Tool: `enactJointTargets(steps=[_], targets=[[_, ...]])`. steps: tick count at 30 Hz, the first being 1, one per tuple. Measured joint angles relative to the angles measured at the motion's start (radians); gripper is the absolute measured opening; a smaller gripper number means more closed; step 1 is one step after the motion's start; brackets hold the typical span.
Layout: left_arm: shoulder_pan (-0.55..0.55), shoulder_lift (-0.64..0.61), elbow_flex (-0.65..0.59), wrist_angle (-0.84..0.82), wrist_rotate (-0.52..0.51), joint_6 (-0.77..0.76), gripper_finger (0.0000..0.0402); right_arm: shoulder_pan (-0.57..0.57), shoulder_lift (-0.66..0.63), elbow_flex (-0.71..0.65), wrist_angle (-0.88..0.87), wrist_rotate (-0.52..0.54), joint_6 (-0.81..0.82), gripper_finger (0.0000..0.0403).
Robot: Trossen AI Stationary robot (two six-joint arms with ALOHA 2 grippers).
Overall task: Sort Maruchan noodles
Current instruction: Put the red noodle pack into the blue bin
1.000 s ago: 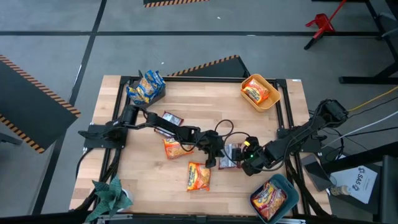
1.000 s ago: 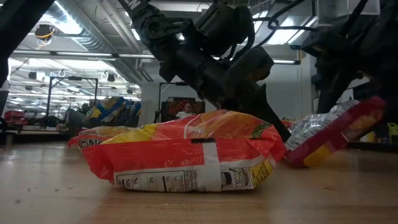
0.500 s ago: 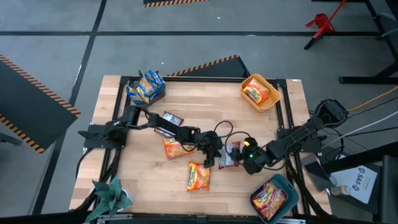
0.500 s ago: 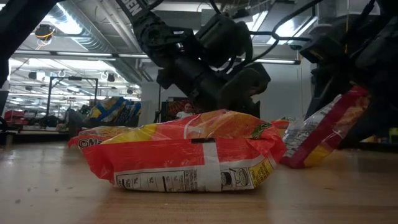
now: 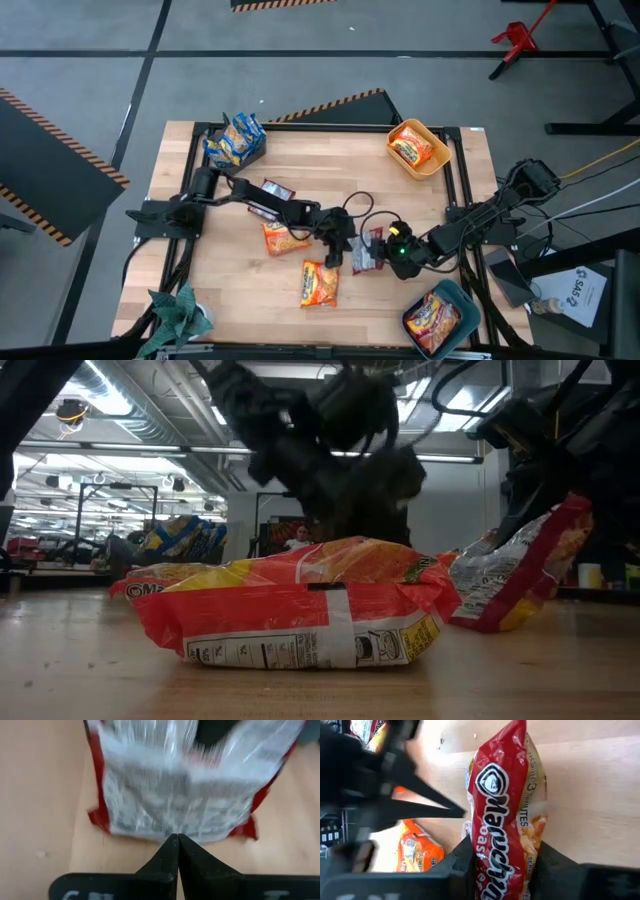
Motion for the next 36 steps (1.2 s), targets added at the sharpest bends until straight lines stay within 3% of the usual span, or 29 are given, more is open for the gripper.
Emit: enactJointTargets(steps=[6,12,18,21,26,30,36], targets=[[0.002,-0.099,0.003,-0.098,0.0,0.004,0.0,0.0,-0.021,-0.002,0.003,-0.016,-0.032,0.009],[0.002,-0.233,0.005,-0.219,-0.018,0.044,0.0,0.0,-0.167,-0.003,0.004,-0.053,-0.186,0.009],[0.002,-0.348,0.008,-0.245,-0.098,0.072,0.0,0.004,-0.387,-0.002,-0.033,-0.348,-0.31,0.009],[0.002,-0.393,0.006,-0.264,-0.15,0.088,0.0,0.039,-0.51,-0.002,-0.1,-0.427,-0.289,0.009],[0.005,-0.419,0.007,-0.287,-0.189,0.096,0.0,0.1,-0.698,-0.001,-0.272,-0.513,-0.146,0.009],[0.005,-0.418,0.006,-0.347,-0.187,0.096,0.0,0.186,-0.835,0.004,-0.401,-0.522,-0.032,0.009],[0.002,-0.418,0.006,-0.404,-0.192,0.096,0.0,0.318,-0.936,0.138,-0.861,-0.548,0.095,0.009]])
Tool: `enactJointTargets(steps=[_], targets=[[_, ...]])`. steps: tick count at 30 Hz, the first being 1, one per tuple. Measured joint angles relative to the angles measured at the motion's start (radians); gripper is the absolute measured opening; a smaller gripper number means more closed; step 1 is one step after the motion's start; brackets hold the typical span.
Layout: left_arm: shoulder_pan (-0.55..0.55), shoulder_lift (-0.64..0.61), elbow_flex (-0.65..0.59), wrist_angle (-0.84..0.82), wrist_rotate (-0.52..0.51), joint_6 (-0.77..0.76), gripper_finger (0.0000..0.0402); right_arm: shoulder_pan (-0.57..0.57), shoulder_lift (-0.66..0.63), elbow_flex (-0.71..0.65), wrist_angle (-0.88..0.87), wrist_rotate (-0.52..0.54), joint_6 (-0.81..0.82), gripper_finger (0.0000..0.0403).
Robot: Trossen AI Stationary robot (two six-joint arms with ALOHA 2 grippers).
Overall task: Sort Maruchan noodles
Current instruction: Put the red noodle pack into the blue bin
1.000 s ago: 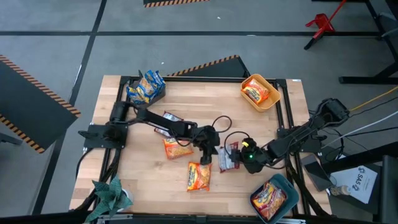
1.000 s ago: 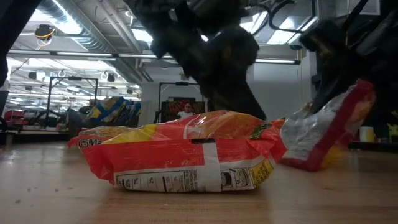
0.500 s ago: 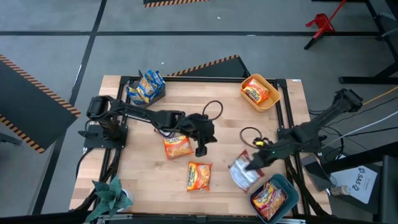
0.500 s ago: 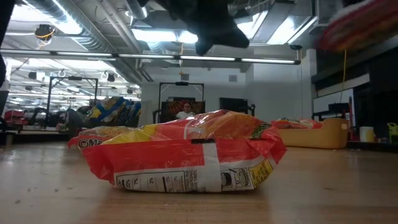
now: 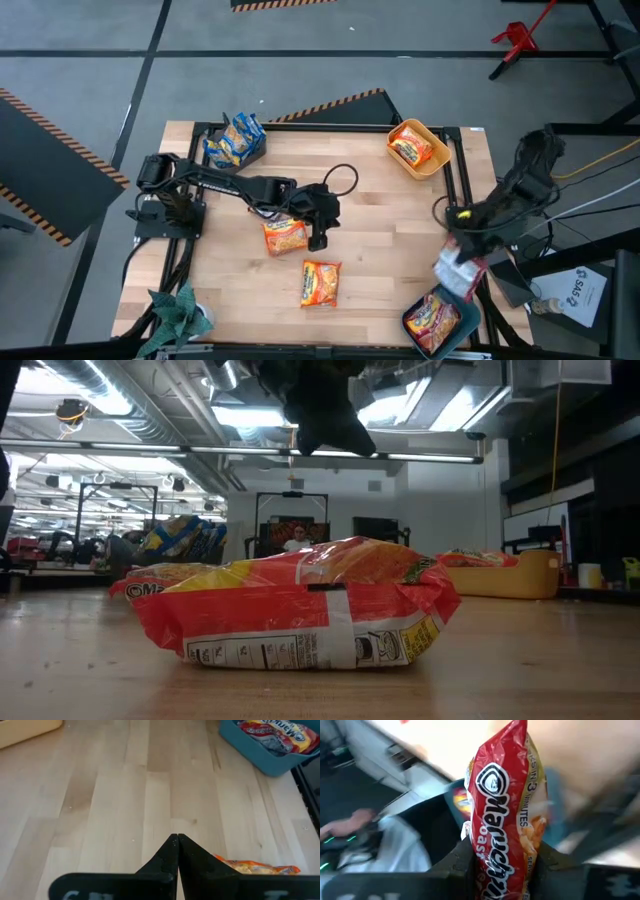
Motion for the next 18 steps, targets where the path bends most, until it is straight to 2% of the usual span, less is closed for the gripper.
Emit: enactJointTargets(steps=[3,6,14,18], targets=[[0.0,0.0,0.0,-0.007,-0.004,-0.001,0.0,0.055,0.003,0.087,-0.181,0.029,0.064,0.009],[0.0,0.0,0.0,-0.007,-0.005,-0.01,0.0,0.093,0.052,0.128,-0.249,0.046,0.074,0.009],[0.0,0.0,0.0,-0.006,-0.05,-0.011,0.0,0.202,0.306,0.139,-0.242,0.036,0.057,0.009],[0.002,0.0,0.0,-0.002,-0.053,-0.011,0.0,0.263,0.408,0.139,-0.137,0.094,0.039,0.009]])
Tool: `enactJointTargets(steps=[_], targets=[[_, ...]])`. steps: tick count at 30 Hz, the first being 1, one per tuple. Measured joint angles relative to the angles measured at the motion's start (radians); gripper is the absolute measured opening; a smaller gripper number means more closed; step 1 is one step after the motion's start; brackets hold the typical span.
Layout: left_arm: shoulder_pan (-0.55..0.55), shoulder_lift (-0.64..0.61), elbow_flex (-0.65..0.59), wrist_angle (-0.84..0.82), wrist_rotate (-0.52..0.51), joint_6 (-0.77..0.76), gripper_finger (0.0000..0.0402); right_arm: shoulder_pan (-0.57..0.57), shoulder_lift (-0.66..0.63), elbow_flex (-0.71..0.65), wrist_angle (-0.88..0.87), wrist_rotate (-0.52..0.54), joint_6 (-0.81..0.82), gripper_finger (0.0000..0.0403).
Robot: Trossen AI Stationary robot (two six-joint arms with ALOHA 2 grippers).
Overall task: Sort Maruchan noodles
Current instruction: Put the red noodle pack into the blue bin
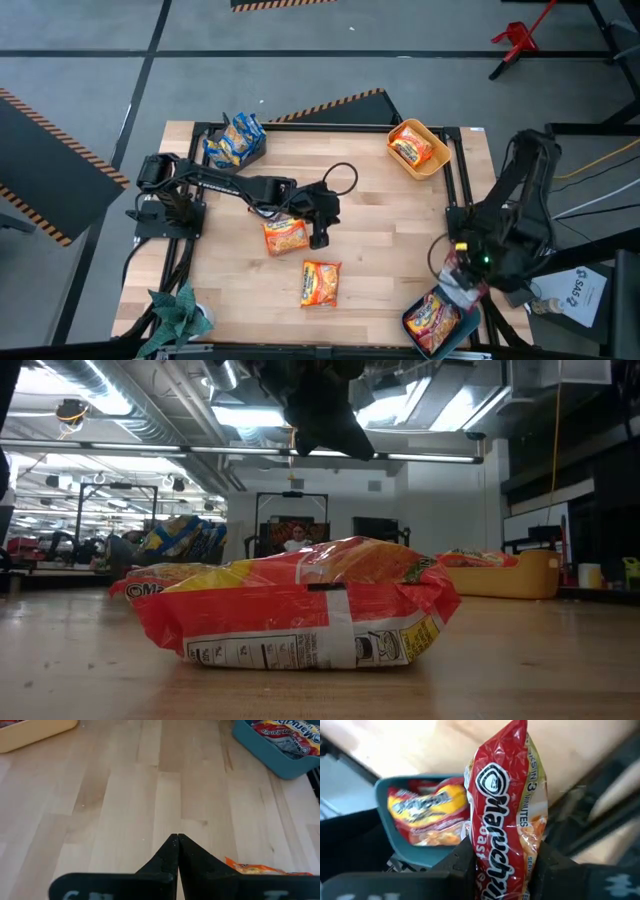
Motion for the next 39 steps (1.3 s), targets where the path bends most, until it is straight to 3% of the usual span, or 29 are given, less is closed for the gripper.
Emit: enactJointTargets(steps=[11,19,30,39], targets=[[0.003,0.0,0.0,0.003,-0.026,0.0,0.0,0.196,0.131,0.0,0.089,0.067,0.209,0.009],[0.003,0.0,0.0,0.003,-0.029,-0.001,0.0,0.156,0.26,0.0,0.061,0.004,0.207,0.009],[0.003,0.0,0.0,0.01,-0.071,-0.001,0.0,0.158,0.339,0.0,0.065,0.076,0.205,0.009],[0.003,0.0,0.0,0.02,-0.071,-0.001,0.0,0.158,0.405,0.0,0.068,0.056,0.204,0.009]])
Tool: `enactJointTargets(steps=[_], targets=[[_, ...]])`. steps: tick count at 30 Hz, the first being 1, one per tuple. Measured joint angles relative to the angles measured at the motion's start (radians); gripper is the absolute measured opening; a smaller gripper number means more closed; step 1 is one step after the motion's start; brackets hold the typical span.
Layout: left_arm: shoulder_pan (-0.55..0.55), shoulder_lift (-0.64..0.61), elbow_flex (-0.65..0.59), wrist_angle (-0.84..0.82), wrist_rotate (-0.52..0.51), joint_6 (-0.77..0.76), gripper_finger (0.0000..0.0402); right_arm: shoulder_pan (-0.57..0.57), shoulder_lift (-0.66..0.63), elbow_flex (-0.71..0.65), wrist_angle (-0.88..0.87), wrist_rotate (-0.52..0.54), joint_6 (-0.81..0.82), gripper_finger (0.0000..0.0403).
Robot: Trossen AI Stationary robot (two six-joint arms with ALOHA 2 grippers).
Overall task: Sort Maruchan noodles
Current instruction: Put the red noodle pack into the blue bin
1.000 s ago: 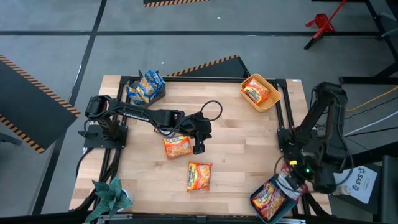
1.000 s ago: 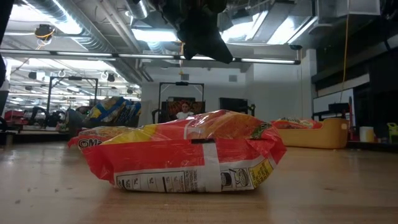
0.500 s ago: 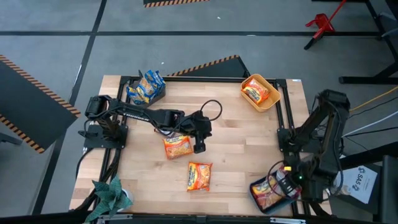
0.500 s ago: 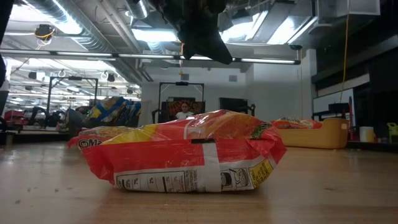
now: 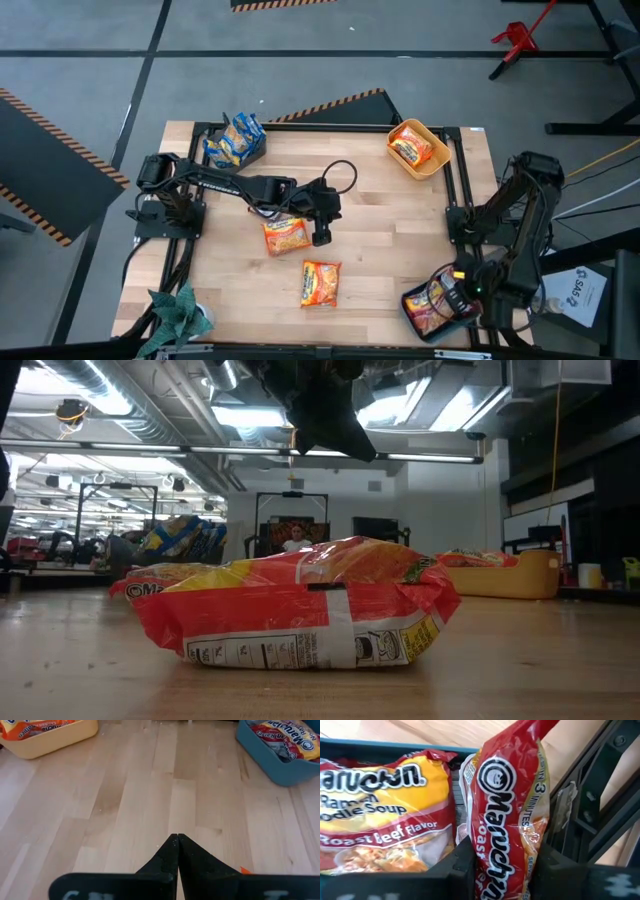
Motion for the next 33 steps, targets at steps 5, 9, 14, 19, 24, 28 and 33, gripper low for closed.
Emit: enactJointTargets(steps=[5,9,14,19,24,28,33], targets=[[0.0,0.0,0.0,0.0,0.0,0.0,0.0,0.0,0.014,0.0,0.008,-0.045,-0.022,0.0151],[0.0,0.0,0.0,-0.001,0.0,0.001,0.0,-0.008,0.009,0.0,0.029,-0.044,-0.031,0.0215],[0.0,0.0,0.0,-0.001,0.013,0.001,0.0,-0.028,-0.002,0.027,0.006,-0.045,-0.025,0.0268],[0.013,-0.056,0.002,-0.029,0.102,0.002,0.0,-0.028,-0.023,0.129,-0.143,-0.01,-0.023,0.0282],[0.028,-0.158,0.002,-0.171,0.124,0.003,0.0,-0.028,-0.036,0.302,-0.382,0.063,-0.02,0.0284],[0.033,-0.233,0.002,-0.394,0.132,0.036,0.0,-0.089,-0.036,0.411,-0.517,0.227,-0.024,0.0284],[0.043,-0.3,-0.081,-0.568,0.031,-0.035,0.0,-0.232,-0.032,0.434,-0.512,0.551,-0.102,0.0284]])
